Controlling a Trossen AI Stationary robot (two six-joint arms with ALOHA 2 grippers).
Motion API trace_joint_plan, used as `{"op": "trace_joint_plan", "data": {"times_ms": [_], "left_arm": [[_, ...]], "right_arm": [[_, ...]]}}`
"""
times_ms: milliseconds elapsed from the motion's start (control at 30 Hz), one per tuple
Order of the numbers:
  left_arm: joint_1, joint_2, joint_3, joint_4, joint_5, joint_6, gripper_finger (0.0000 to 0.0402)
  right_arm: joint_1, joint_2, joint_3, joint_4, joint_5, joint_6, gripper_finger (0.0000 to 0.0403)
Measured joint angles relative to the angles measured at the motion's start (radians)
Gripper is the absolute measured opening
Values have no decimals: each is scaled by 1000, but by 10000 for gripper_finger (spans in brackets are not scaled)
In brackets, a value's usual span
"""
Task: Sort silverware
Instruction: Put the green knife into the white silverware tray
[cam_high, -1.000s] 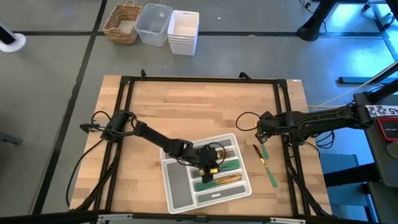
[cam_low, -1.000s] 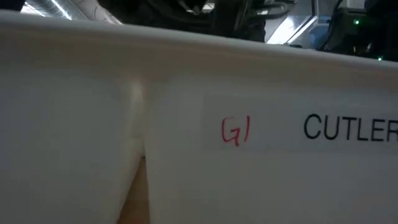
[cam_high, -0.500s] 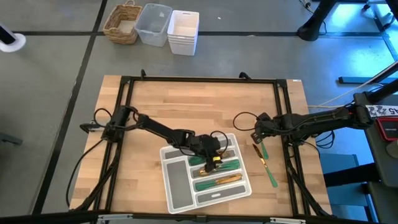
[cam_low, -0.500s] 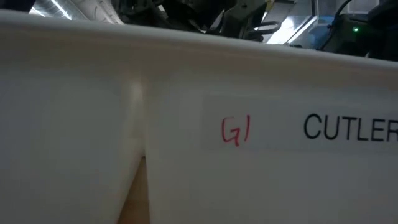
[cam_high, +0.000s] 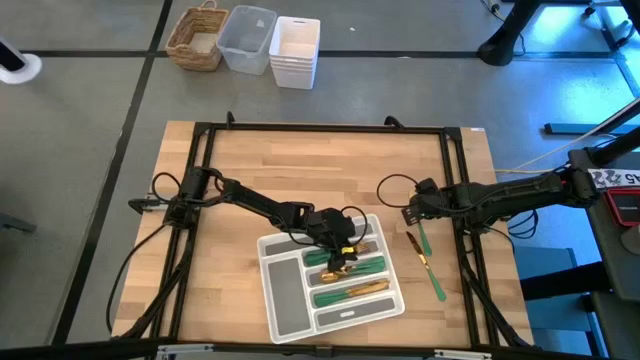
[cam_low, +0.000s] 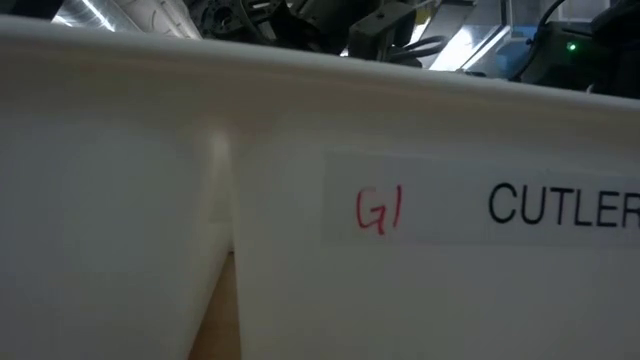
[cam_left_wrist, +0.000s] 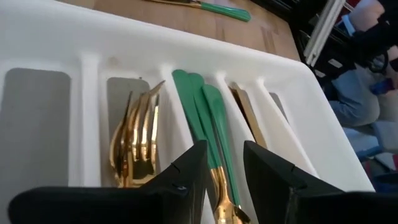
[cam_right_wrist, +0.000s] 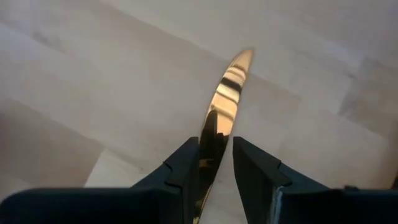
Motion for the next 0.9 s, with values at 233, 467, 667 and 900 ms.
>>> {"op": "trace_joint_plan", "data": {"times_ms": [233,467,667,900], "left_arm": [[19,-11,0,-8,85,9,98],[87,-107,1,-49,161,46,98],[185,-214,2,-231,116,148,98],[279,-222,2,-455,-143,258,98]], "right_arm": [[0,0,0,0,3,22,99],[0,0,0,5,-52,21,99],[0,0,0,81,-52,-32,99],[0,0,0,285,-42,-204,99]]}}
